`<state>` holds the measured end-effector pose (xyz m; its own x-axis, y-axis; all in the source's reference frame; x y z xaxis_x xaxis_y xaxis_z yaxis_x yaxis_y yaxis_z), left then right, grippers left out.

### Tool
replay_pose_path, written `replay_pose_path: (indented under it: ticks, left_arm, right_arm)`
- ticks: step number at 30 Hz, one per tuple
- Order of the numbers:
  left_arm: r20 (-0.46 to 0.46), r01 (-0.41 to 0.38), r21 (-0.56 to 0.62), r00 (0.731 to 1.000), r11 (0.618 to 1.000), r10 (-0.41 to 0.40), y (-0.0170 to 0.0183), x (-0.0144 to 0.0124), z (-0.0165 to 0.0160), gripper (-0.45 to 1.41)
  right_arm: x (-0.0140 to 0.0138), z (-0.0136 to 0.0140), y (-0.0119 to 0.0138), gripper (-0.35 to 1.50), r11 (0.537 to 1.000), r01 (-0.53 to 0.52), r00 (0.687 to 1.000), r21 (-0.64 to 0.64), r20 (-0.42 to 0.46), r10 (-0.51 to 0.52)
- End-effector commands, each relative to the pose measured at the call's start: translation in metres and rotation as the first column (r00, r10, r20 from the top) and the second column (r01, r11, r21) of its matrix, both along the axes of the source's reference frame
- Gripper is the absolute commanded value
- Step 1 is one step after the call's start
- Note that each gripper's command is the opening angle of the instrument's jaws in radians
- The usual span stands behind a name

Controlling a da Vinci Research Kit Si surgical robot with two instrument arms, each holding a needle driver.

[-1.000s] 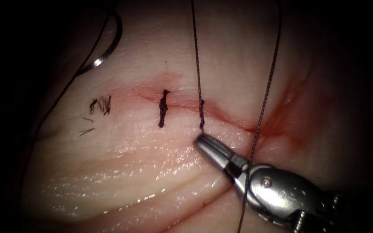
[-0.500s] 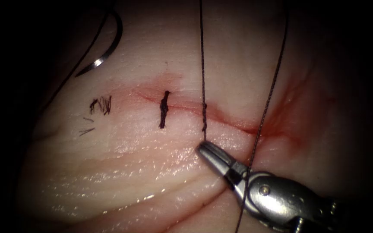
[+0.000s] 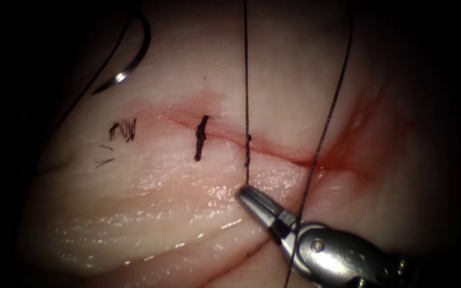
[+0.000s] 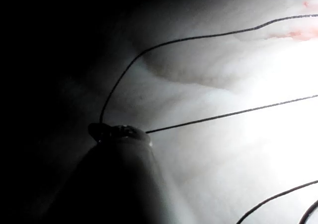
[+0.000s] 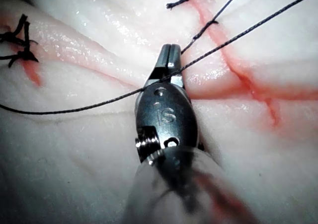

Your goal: Wound Closure

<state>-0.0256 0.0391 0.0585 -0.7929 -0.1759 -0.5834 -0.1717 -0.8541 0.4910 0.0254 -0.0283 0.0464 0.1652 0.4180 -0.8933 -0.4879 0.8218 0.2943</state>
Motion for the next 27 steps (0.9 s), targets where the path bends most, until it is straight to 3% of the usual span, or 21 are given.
replay_pose_path:
  ticks: [1,12,17,18,19,21,22,25,26,27]
  left_arm:
    - [0.0,0.0,-0.001,1.0,1.0,0.0,0.0009,-0.0006,0.0002,-0.45]
    - [0.0,0.006,-0.01,1.0,1.0,-0.006,0.001,-0.0008,0.0003,-0.45]
    - [0.095,-0.018,-0.004,0.995,1.0,0.019,-0.0004,-0.0011,-0.0002,-0.45]
    - [0.132,-0.03,0.0,0.991,1.0,0.03,-0.001,-0.0013,-0.0005,-0.45]
    - [0.189,-0.039,0.022,0.981,0.999,0.034,-0.0017,-0.0015,-0.0009,-0.45]
    - [0.265,-0.061,0.048,0.963,0.997,0.046,-0.0032,-0.0018,-0.0016,-0.45]
    - [0.299,-0.072,0.059,0.953,0.996,0.051,-0.004,-0.002,-0.002,-0.45]
    - [0.407,-0.111,0.097,0.911,0.989,0.063,-0.0067,-0.0027,-0.0039,-0.45]
    - [0.474,-0.146,0.127,0.878,0.981,0.069,-0.0087,-0.003,-0.0054,-0.45]
    - [0.474,-0.146,0.127,0.878,0.981,0.069,-0.0087,-0.003,-0.0054,-0.45]
  right_arm:
    - [0.0007,0.0004,-0.0004,-0.35,1.0,0.003,1.0,0.003,0.0,-0.003]
    - [0.001,0.0001,-0.0009,-0.35,1.0,-0.003,1.0,0.016,-0.008,0.003]
    - [0.0007,-0.0005,0.0002,-0.33,0.999,-0.039,0.998,0.013,-0.04,0.04]
    - [0.0007,-0.0007,0.0005,0.04,0.999,-0.046,0.998,0.016,-0.043,0.046]
    - [0.0005,-0.0011,0.0011,0.64,0.998,-0.052,0.998,0.021,-0.044,0.053]
    - [0.0003,-0.0015,0.002,1.25,0.997,-0.068,0.997,0.023,-0.043,0.069]
    - [0.0003,-0.0017,0.0024,1.36,0.997,-0.075,0.996,0.015,-0.039,0.075]
    - [-0.0001,-0.0022,0.0028,1.48,0.997,-0.075,0.996,0.022,-0.04,0.076]
    - [-0.0003,-0.0025,0.0031,1.48,0.997,-0.069,0.996,0.022,-0.064,0.07]
    - [-0.0003,-0.0025,0.0031,1.48,0.997,-0.069,0.996,0.022,-0.064,0.07]
